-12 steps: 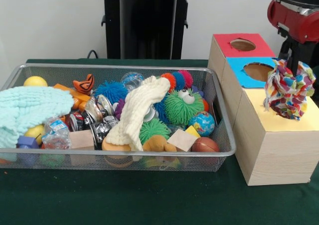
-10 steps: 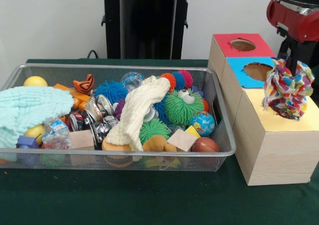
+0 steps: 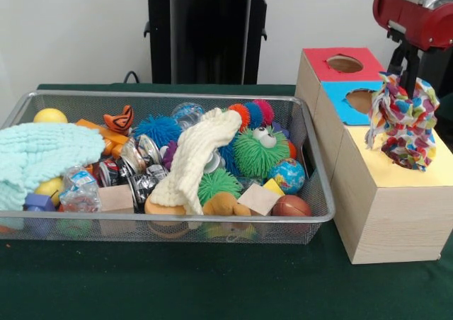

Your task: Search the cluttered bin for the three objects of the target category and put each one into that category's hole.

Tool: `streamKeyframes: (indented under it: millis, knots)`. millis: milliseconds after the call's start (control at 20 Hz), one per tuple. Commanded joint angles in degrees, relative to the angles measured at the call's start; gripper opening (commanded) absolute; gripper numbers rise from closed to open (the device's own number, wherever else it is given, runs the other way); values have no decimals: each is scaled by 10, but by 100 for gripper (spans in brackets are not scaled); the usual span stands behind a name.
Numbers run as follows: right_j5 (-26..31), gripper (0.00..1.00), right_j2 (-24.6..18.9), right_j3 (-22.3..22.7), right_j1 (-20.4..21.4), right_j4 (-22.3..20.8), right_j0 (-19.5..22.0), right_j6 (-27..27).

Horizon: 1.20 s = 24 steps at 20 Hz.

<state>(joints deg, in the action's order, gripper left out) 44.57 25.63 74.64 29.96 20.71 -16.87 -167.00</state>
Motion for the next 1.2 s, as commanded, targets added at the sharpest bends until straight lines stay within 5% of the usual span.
streamKeyframes:
  millis: [50, 1200]
  knots:
    - [45, 0, -41, 36, -3, -20, 15, -20]
    - [-19, 0, -90, 45, -67, 17, -6, -64]
